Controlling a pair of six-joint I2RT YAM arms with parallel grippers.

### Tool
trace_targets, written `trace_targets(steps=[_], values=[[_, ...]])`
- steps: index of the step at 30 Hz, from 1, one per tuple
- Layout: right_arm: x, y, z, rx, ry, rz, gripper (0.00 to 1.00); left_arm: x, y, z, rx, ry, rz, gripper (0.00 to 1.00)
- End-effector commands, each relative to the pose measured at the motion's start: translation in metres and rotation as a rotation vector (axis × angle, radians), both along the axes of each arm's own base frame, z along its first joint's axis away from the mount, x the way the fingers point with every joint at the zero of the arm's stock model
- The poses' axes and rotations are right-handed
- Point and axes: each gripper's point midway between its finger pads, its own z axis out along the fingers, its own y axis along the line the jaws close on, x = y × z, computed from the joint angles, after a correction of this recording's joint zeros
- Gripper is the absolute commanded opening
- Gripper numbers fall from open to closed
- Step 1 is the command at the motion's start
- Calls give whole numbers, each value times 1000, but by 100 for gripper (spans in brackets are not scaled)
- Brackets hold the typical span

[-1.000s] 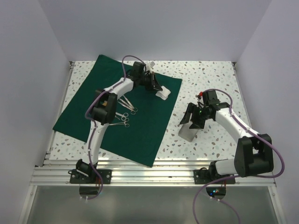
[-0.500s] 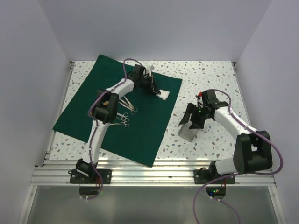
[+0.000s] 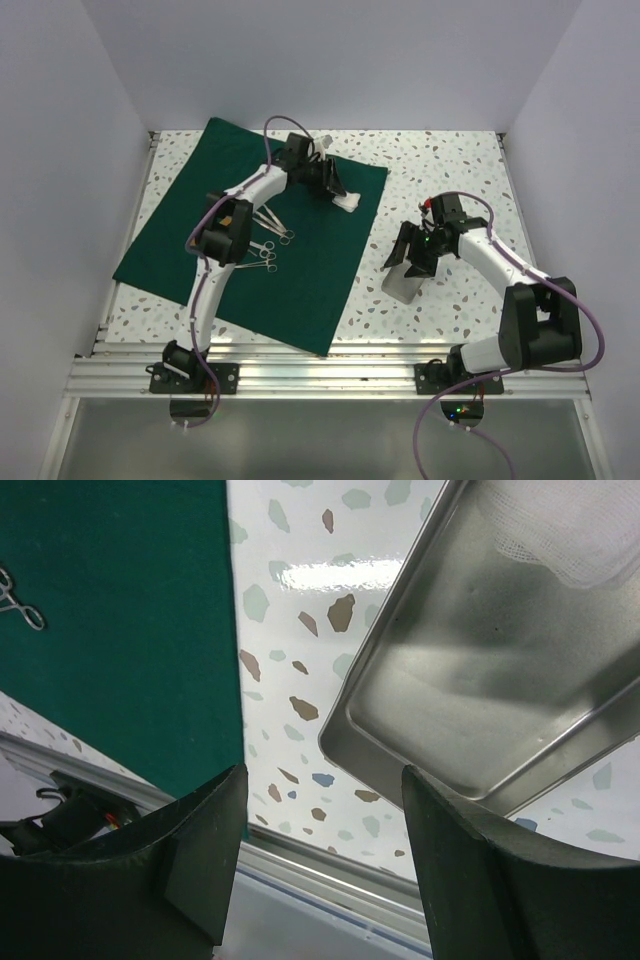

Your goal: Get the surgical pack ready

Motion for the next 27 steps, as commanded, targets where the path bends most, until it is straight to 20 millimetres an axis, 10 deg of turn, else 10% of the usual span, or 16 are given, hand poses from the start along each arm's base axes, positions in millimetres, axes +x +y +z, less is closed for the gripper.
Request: trace_targets(steps=[1,8,27], values=[[8,3,8,16,-28,11,67,12,16,26,60,-89,27,49],[8,4,8,21,-29,9,67,8,20,45,62,-151,48,50],[6,3,7,24,-27,3,67,-9,-4,16,89,-107,-10,51]])
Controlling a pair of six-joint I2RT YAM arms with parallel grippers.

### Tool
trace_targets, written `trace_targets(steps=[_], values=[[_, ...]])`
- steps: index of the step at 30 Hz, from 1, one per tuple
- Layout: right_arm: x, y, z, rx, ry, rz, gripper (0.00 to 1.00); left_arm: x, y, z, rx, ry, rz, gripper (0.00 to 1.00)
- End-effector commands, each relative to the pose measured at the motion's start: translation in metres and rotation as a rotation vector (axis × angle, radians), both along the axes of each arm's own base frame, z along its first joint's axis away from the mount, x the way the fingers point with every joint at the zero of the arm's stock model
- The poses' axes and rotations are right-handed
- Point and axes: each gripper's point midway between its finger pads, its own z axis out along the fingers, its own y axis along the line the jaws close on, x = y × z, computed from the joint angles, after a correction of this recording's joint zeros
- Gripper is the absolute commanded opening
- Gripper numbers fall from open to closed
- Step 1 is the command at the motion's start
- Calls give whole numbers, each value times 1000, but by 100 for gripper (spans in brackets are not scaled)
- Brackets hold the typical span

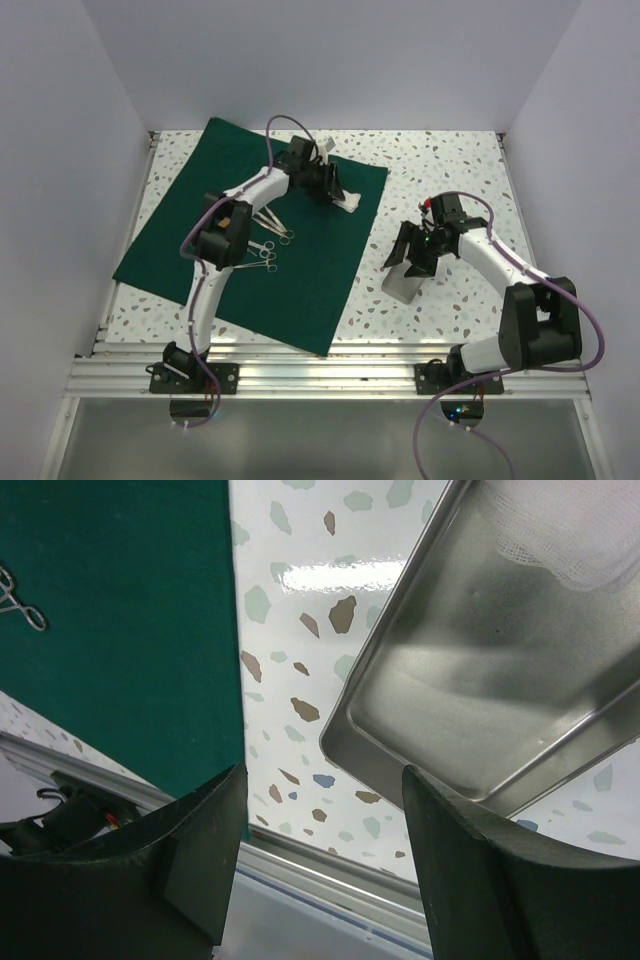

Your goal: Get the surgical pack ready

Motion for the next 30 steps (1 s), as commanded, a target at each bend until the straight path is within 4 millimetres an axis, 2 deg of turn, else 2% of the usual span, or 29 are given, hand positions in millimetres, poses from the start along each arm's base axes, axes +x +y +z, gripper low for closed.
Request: trace_targets(steps=[1,9,14,20,25,30], values=[[5,3,7,24,-23,2,67,2,-12,14,-19,-44,-30,50],[8,3,10,22,-28,6,67,0,-13,2,-17,-15,-30,46],[8,3,11,19,-33,10,67,6,-11,2,3,-29,-20,44],[7,3,11,16,-33,14,67,8,-2,2,76,-71,6,48],[6,2,8,15,-27,12,67,10,0,17,124,-152,28,52],[6,3,7,19,-26,12,67,8,1,12,150,-147,42,53]])
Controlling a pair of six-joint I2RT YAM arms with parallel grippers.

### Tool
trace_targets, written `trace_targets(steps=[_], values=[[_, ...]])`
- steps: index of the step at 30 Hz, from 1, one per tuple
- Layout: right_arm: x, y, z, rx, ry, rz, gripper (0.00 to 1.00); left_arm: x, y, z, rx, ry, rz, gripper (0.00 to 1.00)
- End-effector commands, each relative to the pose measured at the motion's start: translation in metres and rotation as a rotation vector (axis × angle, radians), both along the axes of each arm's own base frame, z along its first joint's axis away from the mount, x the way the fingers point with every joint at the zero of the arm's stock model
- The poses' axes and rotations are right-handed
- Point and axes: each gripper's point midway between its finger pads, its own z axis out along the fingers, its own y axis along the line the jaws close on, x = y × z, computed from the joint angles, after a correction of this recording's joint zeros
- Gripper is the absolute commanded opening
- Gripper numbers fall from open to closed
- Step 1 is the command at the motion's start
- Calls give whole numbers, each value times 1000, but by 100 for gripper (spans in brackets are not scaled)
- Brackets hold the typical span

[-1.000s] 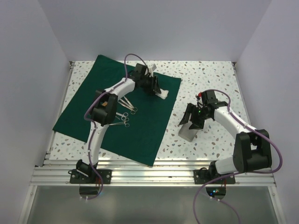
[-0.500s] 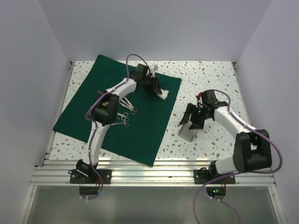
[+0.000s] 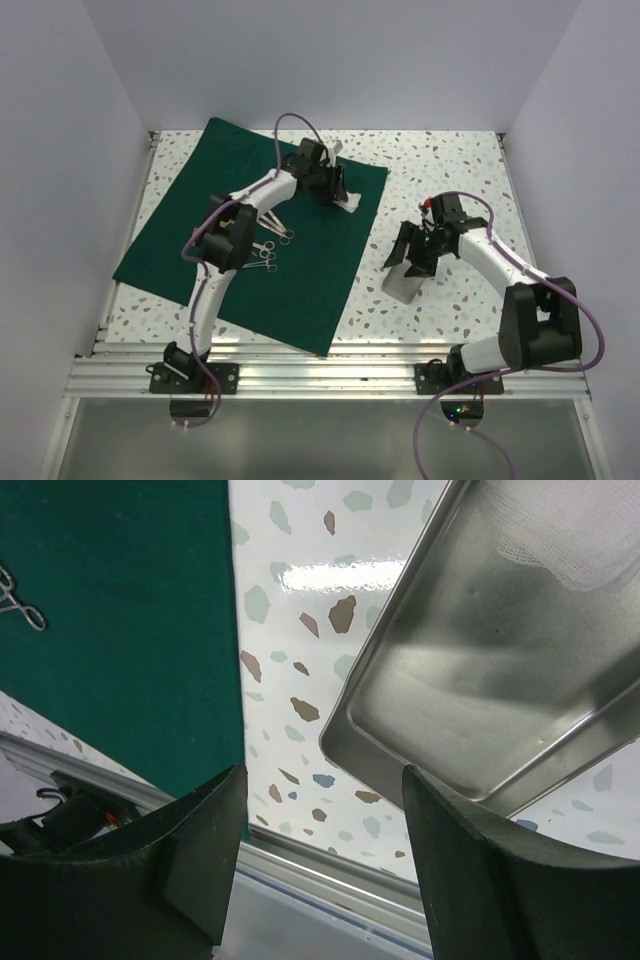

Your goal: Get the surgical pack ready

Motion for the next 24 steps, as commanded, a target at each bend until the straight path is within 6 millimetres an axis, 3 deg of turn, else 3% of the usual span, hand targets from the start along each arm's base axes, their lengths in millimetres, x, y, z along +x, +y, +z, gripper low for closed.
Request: trace_targets(steps=[1,11,17,24], values=[[6,3,8,19,-27,13,67,7,9,13,53,-63,28,53],[3,2,5,13,-20,16,68,0,14,-17,191,-41,56,52],[3,2,5,13,-17,18,68,-6,20,-45,241,-1,55,43],[4,2,5,10,-19,18,68,-13,18,-63,267,25,41,35]])
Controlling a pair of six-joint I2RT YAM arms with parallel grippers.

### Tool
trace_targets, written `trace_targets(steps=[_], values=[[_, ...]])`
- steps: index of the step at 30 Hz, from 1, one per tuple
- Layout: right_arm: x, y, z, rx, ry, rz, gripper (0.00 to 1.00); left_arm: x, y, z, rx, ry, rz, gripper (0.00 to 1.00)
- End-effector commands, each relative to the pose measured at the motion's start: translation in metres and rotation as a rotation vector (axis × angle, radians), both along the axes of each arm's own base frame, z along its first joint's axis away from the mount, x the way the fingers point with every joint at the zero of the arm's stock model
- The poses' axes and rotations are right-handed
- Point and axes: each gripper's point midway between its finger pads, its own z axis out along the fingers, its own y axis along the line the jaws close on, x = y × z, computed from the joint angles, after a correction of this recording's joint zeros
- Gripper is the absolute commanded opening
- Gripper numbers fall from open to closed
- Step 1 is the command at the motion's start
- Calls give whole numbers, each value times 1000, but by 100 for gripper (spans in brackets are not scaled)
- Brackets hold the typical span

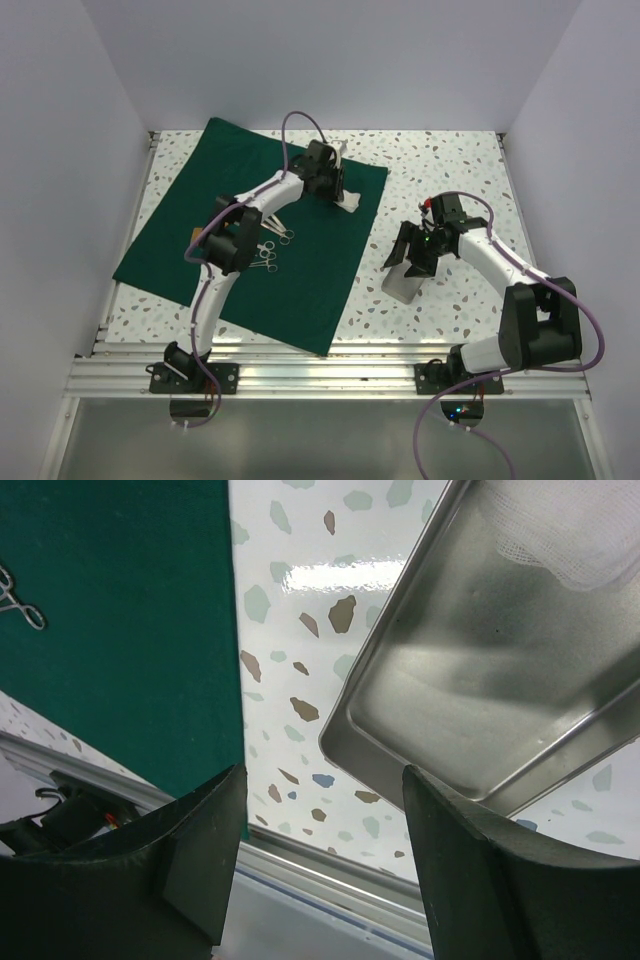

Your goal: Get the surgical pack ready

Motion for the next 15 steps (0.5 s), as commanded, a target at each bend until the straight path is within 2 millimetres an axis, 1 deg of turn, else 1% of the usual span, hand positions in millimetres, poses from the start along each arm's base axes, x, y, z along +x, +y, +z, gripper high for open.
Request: trace_targets(steps=[1,3,9,13,15], values=[[4,2,5,9,-18,17,67,-20,15,-56,125,101,-9,34],[4,1,5,9,-18,16,68,-22,14,-59,132,103,-14,29],[7,2,7,7,-24,18,68,-23,9,-57,131,93,-23,19],[8,2,8,7,-29,17,68,-24,4,-50,103,91,-35,9],[9,1,8,6,-29,17,68,-25,-1,-41,73,88,-49,0]])
